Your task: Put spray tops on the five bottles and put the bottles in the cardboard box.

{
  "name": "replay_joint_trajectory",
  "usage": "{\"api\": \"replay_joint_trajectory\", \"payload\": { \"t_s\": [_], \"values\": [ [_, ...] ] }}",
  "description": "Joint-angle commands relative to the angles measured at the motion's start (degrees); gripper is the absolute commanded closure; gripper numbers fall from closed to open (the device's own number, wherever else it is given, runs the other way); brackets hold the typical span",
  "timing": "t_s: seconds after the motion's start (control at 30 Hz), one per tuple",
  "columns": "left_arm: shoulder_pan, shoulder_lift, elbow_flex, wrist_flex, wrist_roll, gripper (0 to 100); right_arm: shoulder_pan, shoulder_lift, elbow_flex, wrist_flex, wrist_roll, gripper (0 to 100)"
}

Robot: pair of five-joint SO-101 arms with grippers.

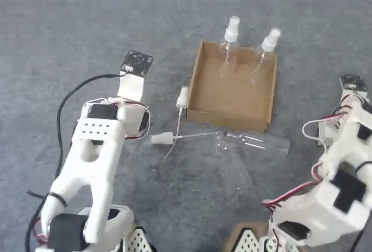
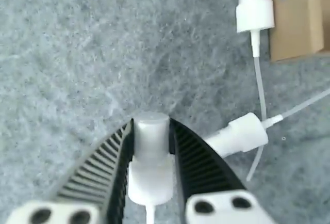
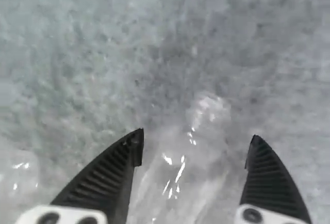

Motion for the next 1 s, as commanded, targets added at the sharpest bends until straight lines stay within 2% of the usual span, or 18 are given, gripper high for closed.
{"api": "replay_joint_trajectory", "payload": {
  "t_s": [0.0,0.07,0.23,0.47,0.7,0.9,0.97],
  "values": [
    [0.09,-3.25,-0.22,-1.23,0.79,99,-0.48,3.03,-5.54,2.07,-1.14,73.6],
    [0.09,-3.25,-0.22,-1.32,0.79,99,-0.48,3.38,-5.54,3.30,-1.05,75.1],
    [0.09,-3.25,-0.22,-1.32,0.88,99,-0.66,3.38,-6.24,3.21,-0.26,89.1],
    [0.09,-3.25,0.92,-2.46,0.97,99,-0.57,3.65,-14.15,3.82,16.53,94.1],
    [0.09,-3.25,2.24,-4.40,0.88,99,-0.75,4.09,-11.34,3.47,24.44,92.4],
    [0.09,-3.25,2.24,-4.40,0.88,99,-0.75,4.09,-10.37,3.91,24.44,76.5],
    [0.09,-3.25,2.24,-4.40,0.88,99,-0.66,4.09,-10.46,4.44,23.47,74.8]
  ]
}}
